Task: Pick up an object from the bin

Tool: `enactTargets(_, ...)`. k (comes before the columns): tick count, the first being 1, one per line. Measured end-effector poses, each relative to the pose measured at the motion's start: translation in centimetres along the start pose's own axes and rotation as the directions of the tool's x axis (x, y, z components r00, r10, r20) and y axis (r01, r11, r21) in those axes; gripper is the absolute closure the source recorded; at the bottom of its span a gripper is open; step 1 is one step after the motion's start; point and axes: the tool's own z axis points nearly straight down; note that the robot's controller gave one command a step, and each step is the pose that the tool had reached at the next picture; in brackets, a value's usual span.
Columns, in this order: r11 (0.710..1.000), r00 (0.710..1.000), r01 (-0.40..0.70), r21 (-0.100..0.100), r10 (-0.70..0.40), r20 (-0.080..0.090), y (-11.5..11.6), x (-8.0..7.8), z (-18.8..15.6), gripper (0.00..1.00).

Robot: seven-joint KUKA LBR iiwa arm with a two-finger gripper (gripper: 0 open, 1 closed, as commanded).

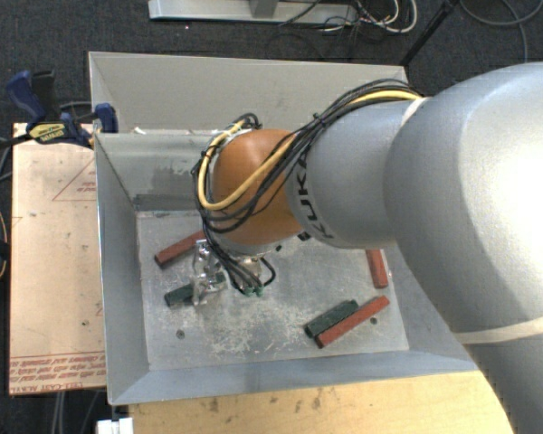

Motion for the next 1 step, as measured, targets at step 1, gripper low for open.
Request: enactTargets(1, 1.0, 0.999, -0.013, 0.007, 0.013, -0.031, 0.55, -0.75, -12.71, 1.0)
